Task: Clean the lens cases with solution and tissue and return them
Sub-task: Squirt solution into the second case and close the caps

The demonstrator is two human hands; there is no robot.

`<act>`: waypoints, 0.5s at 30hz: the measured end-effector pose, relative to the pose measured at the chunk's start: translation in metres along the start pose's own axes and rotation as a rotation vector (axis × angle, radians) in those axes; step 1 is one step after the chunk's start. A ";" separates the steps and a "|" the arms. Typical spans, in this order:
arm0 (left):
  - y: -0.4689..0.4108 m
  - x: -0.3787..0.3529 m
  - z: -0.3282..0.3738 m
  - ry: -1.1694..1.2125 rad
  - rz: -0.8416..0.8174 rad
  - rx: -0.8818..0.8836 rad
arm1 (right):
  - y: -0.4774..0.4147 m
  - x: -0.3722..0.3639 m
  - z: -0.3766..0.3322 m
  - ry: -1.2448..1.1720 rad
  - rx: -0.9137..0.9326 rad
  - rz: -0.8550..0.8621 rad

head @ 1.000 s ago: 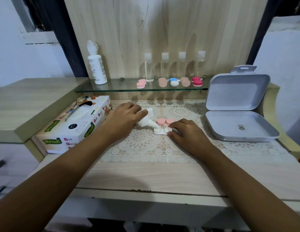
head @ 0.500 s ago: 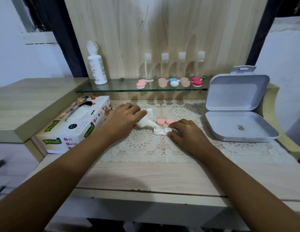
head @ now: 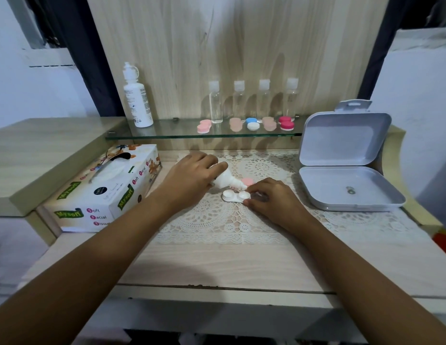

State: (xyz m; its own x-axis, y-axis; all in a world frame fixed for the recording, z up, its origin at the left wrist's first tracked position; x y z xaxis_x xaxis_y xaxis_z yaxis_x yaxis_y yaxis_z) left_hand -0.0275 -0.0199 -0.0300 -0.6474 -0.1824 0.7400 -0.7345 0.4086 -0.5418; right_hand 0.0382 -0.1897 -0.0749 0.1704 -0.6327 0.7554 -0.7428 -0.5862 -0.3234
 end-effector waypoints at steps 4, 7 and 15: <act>0.000 -0.001 0.002 -0.003 -0.007 -0.030 | 0.000 0.000 0.000 -0.004 0.002 -0.004; 0.001 -0.003 0.002 -0.013 -0.009 -0.040 | 0.000 0.001 0.000 -0.005 0.001 -0.005; 0.000 -0.003 0.004 -0.015 0.000 -0.054 | 0.000 0.001 -0.001 0.012 0.002 -0.006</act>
State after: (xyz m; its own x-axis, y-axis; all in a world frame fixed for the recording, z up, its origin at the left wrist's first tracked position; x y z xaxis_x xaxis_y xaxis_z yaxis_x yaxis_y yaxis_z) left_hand -0.0266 -0.0223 -0.0338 -0.6509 -0.1958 0.7334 -0.7226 0.4561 -0.5195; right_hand 0.0380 -0.1895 -0.0737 0.1668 -0.6230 0.7643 -0.7405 -0.5910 -0.3201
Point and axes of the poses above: each hand's wrist, its own y-axis away from the middle knuckle, its own x-axis out of the back of the hand, z = x × y, the point moved 4 cm from there along -y, towards the middle knuckle, and after that the axes turned 2 degrees about -y, right-handed, at the moved point
